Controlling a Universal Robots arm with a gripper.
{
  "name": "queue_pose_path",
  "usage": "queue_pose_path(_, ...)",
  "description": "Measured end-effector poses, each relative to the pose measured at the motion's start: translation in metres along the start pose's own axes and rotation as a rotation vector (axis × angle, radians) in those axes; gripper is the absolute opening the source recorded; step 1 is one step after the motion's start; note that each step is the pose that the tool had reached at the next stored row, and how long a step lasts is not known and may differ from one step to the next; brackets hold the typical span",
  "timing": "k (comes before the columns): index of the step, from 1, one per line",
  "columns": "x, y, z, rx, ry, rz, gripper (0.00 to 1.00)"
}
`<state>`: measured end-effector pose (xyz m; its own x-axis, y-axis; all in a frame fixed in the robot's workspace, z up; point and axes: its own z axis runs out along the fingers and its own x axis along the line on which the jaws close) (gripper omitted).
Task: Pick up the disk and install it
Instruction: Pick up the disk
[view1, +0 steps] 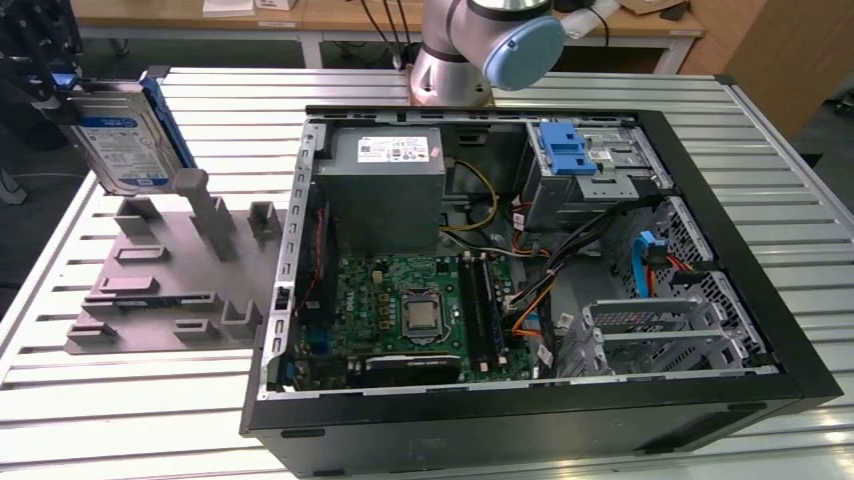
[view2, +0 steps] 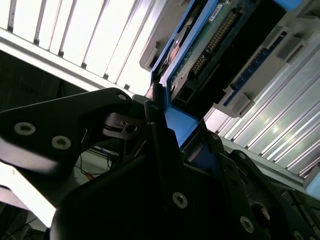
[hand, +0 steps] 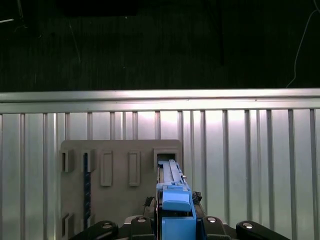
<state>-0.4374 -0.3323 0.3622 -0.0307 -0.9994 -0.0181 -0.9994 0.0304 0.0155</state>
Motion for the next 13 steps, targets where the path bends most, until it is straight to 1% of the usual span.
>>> queue_pose_path(13,-0.0002,0.0001,-0.0073,-0.0001,0.0000,0.000,0.36)
